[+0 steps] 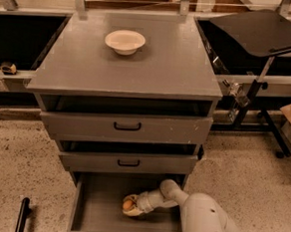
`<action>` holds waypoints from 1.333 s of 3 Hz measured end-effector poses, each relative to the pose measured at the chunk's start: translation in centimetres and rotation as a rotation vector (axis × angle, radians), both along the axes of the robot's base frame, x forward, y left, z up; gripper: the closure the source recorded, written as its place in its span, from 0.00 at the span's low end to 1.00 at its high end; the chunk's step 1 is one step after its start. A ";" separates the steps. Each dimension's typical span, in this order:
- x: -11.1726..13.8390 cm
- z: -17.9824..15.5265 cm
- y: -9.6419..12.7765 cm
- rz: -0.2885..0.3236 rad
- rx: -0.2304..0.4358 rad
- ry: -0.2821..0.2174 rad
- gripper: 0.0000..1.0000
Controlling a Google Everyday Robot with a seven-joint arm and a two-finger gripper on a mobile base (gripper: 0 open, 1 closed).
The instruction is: Place orange into bottom drawer
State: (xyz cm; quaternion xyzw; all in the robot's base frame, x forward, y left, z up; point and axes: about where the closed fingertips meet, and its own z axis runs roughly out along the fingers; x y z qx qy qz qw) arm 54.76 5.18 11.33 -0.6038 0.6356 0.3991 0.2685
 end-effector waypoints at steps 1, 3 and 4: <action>0.3 0.0 -0.1 0.001 -0.004 -0.003 0.82; 0.3 0.0 -0.1 0.002 -0.004 -0.003 0.35; 0.3 0.0 -0.1 0.002 -0.004 -0.003 0.12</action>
Offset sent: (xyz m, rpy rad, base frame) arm 0.0029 -0.0010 -0.0002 -0.0040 -0.0028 0.0015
